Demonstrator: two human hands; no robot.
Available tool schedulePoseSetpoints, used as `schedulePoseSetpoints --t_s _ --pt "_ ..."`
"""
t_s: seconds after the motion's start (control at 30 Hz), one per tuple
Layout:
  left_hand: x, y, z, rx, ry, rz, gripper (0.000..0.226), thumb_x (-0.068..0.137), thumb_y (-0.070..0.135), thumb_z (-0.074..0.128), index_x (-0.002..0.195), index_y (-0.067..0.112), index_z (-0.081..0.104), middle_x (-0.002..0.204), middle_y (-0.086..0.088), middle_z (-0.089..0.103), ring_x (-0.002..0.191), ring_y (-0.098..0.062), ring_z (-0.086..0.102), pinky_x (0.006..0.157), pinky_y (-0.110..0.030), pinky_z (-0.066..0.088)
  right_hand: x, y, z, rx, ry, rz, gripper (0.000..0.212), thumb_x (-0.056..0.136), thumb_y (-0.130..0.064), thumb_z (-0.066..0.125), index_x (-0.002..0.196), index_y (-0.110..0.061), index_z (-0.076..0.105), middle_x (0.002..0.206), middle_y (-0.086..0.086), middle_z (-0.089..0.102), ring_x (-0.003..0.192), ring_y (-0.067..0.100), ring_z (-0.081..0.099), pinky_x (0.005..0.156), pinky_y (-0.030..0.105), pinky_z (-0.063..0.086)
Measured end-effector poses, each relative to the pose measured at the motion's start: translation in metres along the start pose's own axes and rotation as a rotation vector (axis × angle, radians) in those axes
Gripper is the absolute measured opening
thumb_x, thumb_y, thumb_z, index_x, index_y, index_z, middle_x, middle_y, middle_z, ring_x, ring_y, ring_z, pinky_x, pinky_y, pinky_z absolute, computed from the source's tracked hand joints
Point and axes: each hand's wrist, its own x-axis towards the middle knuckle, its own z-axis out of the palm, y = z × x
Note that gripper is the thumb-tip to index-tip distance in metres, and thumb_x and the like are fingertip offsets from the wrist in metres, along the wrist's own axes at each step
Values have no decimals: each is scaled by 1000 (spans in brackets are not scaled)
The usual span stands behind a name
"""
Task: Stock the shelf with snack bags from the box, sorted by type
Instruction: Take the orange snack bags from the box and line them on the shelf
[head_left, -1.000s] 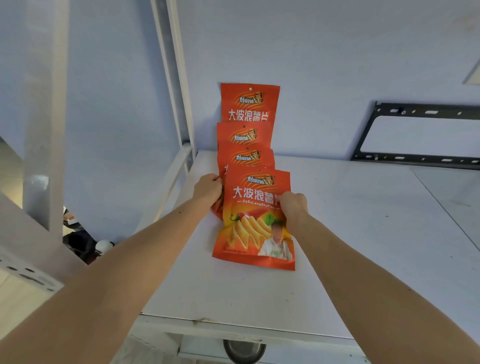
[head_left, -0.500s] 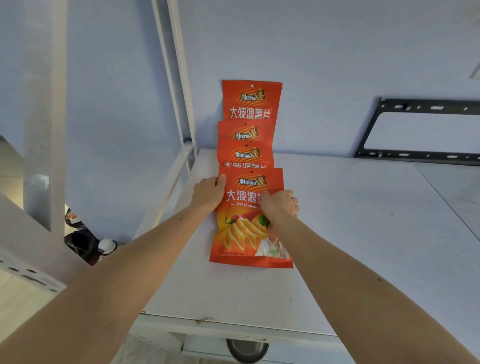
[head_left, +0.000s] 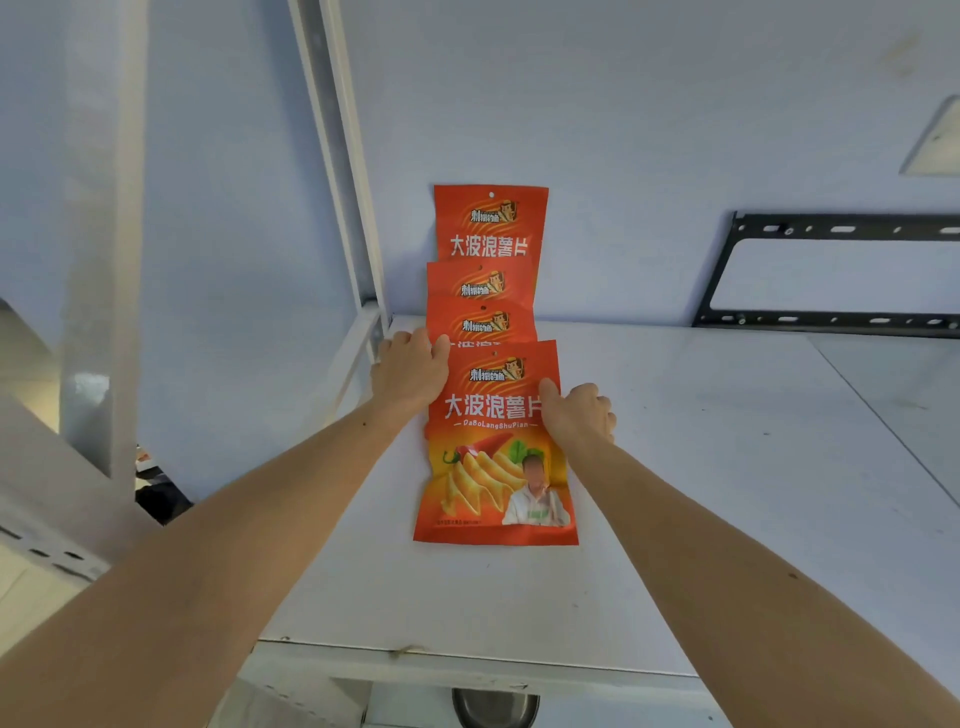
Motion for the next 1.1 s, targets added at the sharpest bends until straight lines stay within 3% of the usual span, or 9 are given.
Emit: schedulePoseSetpoints --t_s 0.2,0.4,0.87,1.1 --pt "-13 47 -8 149 46 263 44 101 41 33 129 12 49 133 -11 50 125 -30 41 101 -46 38 -2 22 -40 -65 47 -114 48 98 -45 38 125 -9 52 129 12 50 115 30 51 97 49 47" --pt "-43 127 25 263 -19 502 45 99 39 39 130 8 52 134 -11 52 125 -32 41 98 -45 41 -3 83 -117 -252 130 -213 31 99 -33 46 120 -13 57 126 8 47 110 29 54 85 39 47" --pt "-249 401 171 167 -261 864 47 100 42 39 135 13 48 138 -8 49 128 -29 40 97 -42 39 -49 354 -361 -442 384 -54 29 97 -23 51 124 -13 55 127 8 52 113 29 53 85 41 48" --pt "-360 516 239 149 -284 1225 46 99 40 44 133 11 48 135 -7 52 124 -27 44 100 -38 38 -80 483 -451 -394 498 90 25 95 -22 52 117 -13 58 120 8 55 110 30 55 75 39 50"
